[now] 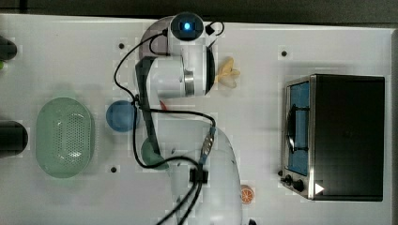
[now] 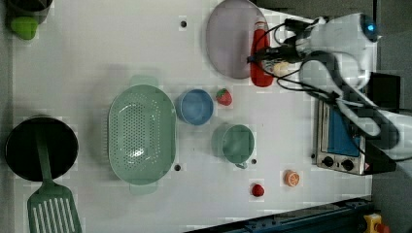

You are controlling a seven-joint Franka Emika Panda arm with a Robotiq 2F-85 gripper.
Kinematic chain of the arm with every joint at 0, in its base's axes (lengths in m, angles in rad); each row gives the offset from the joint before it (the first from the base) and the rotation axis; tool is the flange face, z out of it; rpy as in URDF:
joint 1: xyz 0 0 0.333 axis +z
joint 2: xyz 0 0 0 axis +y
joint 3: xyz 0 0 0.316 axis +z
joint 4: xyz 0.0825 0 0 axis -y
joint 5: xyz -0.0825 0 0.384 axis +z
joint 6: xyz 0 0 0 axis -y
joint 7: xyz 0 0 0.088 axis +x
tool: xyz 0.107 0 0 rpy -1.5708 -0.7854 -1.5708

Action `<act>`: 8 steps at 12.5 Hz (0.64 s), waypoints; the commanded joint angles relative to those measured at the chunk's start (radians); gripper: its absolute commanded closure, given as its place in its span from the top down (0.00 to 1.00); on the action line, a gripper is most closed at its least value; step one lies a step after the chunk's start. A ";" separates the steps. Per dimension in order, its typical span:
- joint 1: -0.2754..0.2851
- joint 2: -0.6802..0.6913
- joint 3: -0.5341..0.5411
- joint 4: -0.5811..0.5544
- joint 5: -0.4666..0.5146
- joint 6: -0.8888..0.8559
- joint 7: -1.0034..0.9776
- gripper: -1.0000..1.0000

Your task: Pick ketchup from plate and place it on table.

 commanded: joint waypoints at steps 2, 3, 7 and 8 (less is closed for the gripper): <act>-0.048 -0.271 0.005 0.034 0.045 -0.135 0.054 0.59; -0.059 -0.320 0.004 0.007 0.046 -0.178 0.055 0.59; -0.100 -0.517 -0.005 -0.186 0.075 -0.219 0.055 0.59; -0.105 -0.569 -0.008 -0.252 0.087 -0.219 0.055 0.59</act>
